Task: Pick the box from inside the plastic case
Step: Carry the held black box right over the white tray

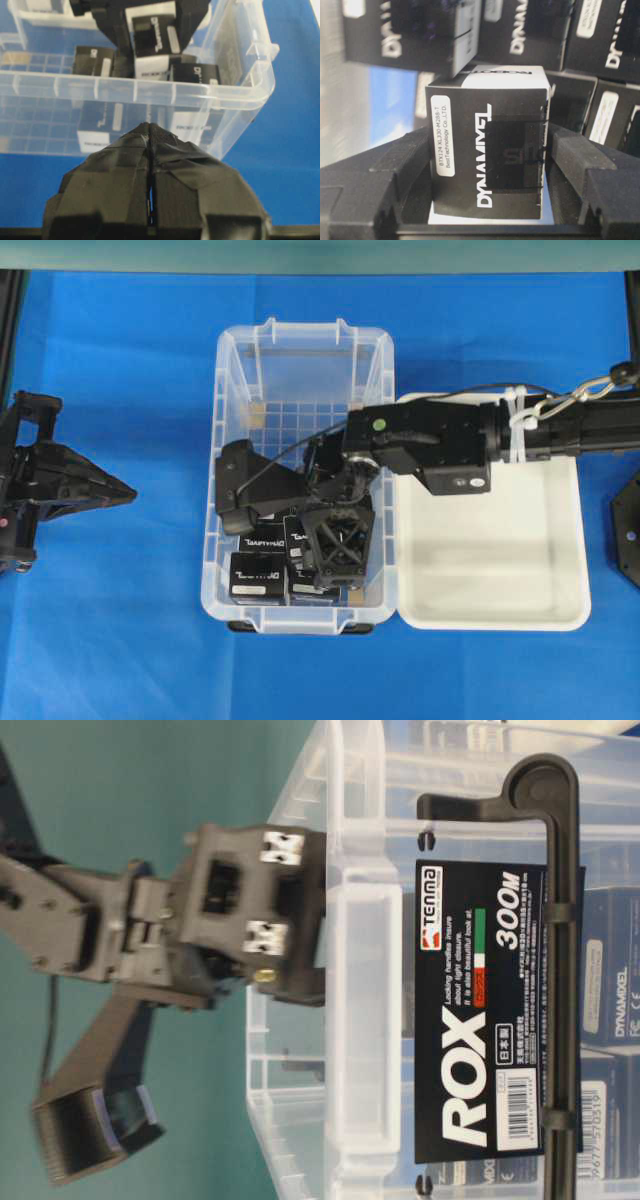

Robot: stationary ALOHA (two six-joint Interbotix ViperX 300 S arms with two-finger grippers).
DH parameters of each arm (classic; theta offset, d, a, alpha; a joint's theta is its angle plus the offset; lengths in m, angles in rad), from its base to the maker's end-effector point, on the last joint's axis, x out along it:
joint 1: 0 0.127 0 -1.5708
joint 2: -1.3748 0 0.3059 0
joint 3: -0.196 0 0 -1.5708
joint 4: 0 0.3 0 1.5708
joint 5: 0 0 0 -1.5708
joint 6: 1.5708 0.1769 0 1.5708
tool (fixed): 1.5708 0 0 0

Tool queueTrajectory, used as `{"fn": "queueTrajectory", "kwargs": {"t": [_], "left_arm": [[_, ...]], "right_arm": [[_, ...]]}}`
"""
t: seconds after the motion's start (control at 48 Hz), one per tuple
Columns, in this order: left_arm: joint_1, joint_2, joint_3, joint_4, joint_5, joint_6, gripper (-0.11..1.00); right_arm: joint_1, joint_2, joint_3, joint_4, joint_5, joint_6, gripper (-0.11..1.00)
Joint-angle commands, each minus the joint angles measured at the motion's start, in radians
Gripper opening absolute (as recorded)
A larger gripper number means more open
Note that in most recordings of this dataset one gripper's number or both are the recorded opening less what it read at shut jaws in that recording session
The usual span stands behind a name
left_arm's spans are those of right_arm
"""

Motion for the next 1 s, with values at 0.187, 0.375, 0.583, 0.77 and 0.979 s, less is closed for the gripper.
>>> {"fn": "queueTrajectory", "kwargs": {"t": [0.187, 0.375, 0.583, 0.77, 0.979], "left_arm": [[0.0, 0.006, -0.018, 0.002, -0.006, 0.002, -0.05], [0.0, -0.002, -0.017, 0.002, -0.006, 0.002, -0.05], [0.0, -0.002, -0.017, 0.0, -0.006, 0.002, -0.05], [0.0, -0.003, -0.018, 0.002, -0.005, 0.002, -0.05], [0.0, -0.005, -0.018, 0.002, -0.006, 0.002, -0.05]], "right_arm": [[-0.043, -0.06, -0.153, 0.002, 0.129, 0.005, 0.64], [-0.074, -0.15, -0.268, 0.0, 0.273, 0.006, 0.64], [-0.097, -0.284, -0.287, 0.0, 0.431, 0.048, 0.64], [-0.103, -0.422, -0.166, -0.049, 0.505, 0.114, 0.64], [-0.106, -0.572, 0.101, -0.094, 0.469, 0.155, 0.64]]}}
